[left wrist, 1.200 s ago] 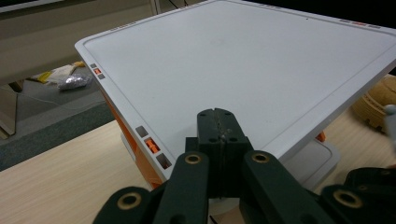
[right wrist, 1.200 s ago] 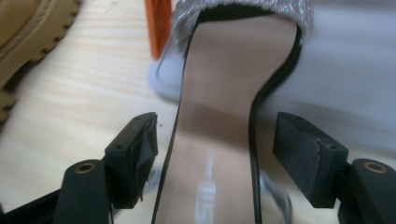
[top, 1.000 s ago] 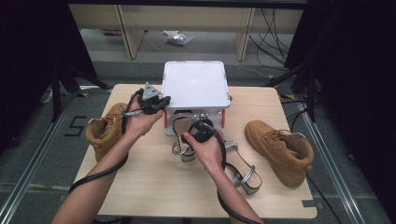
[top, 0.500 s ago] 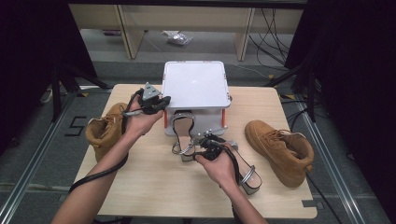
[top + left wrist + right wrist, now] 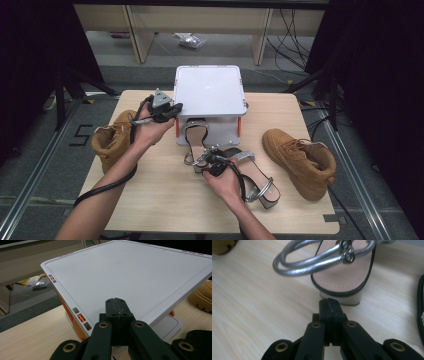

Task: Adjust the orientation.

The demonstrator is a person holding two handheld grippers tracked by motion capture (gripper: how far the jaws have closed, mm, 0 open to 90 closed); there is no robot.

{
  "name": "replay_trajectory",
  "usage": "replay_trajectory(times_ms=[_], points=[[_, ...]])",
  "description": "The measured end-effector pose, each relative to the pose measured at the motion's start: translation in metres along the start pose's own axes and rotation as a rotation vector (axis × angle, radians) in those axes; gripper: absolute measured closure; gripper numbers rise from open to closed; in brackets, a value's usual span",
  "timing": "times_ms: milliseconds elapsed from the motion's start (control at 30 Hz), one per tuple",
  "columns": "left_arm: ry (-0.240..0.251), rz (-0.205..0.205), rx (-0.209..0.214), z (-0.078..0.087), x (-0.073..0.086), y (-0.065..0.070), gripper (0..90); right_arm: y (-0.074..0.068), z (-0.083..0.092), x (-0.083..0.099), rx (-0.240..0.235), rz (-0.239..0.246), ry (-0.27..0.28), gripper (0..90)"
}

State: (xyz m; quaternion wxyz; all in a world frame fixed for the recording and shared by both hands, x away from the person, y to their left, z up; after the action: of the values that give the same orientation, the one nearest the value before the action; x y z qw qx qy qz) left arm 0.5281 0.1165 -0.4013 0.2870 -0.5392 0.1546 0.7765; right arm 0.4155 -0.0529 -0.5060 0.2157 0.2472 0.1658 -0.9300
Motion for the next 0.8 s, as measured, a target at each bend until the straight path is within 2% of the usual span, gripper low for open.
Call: replay_trajectory(times_ms=[67,367,433,500,633,800], points=[[-0.004,-0.002,-0.002,0.000,0.000,0.000,89.7,-0.001,0.001,-0.001,-0.005,-0.007,-0.011,90.0],[-0.006,-0.004,-0.003,0.000,0.000,0.001,89.7,-0.005,0.004,-0.008,0.000,-0.043,0.067,90.0],[-0.006,-0.004,-0.004,0.000,0.000,0.001,89.7,-0.006,0.006,-0.011,0.000,-0.038,0.074,90.0],[-0.006,-0.003,-0.003,0.000,0.000,0.001,89.7,-0.005,0.006,-0.015,0.023,-0.033,0.086,90.0],[-0.004,0.003,0.001,0.000,0.000,0.001,89.7,-0.005,0.004,-0.023,0.023,-0.047,0.098,90.0],[-0.003,0.002,0.003,0.000,0.000,0.001,89.7,-0.004,0.000,-0.037,0.057,-0.021,0.130,90.0]])
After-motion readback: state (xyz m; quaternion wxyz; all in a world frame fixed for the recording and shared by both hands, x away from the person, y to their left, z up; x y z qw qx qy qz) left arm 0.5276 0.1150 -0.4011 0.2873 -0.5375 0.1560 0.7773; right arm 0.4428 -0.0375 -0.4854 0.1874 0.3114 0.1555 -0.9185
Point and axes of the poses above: each handheld gripper's, and its own axes: z roughly backward along the jaws, x roughly out of its underside, y roughly to its right, the point moved 4 cm from there along -z, roughly forward along the jaws, and after that the axes turned 3 degrees about x, right-handed, at the moved point
